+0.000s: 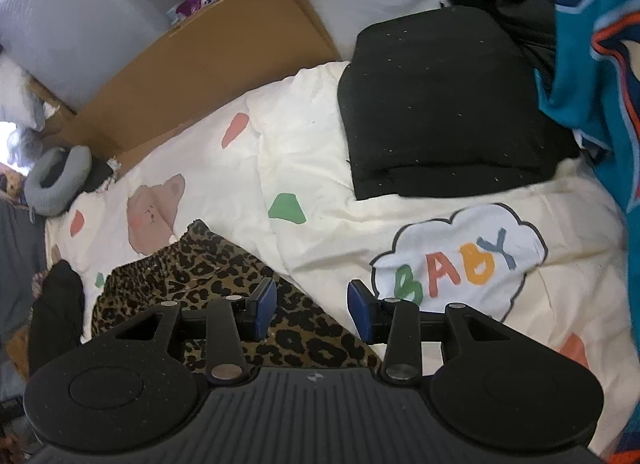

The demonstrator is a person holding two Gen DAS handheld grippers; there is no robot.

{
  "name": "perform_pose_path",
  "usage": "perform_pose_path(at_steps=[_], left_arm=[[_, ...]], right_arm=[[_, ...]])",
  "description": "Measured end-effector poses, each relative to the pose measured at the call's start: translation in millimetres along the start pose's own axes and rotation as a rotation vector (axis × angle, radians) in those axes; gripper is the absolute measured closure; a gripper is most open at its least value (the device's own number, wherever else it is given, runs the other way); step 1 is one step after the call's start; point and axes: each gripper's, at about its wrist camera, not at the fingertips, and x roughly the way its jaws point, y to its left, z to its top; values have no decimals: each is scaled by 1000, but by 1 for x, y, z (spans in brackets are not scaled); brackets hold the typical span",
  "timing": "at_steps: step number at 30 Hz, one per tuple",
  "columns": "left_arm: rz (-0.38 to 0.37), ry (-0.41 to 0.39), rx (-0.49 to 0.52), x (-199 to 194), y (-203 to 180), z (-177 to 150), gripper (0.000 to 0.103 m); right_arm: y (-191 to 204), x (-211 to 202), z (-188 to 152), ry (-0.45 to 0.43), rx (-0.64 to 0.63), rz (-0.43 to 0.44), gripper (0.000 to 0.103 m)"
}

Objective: Fold clothes
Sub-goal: 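Open both tools and lay the trousers flat on the duvet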

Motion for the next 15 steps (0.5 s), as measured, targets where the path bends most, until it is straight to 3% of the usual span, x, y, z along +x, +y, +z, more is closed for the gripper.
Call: perform_pose_path(at_steps=[15], left_arm=[[-77, 5, 82, 65, -31, 42, 63]], right_arm=[[27, 50, 9, 54, -69, -6, 56]])
